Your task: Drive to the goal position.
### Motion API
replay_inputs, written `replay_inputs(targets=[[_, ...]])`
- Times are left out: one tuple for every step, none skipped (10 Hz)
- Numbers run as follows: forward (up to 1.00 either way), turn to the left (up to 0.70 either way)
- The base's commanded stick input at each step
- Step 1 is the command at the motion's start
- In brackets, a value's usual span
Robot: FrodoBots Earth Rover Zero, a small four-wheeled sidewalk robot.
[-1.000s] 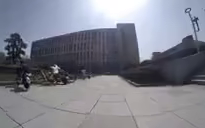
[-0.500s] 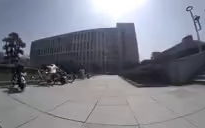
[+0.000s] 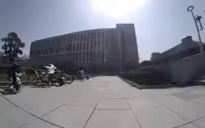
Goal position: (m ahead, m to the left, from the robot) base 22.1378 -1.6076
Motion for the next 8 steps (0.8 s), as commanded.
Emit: replay_inputs(targets=[[0.00, 0.00], [0.04, 0.00], [0.45, 0.00], [0.45, 0.00], [0.45, 0.00], [0.45, 0.00], [0.45, 0.00], [0.07, 0.00]])
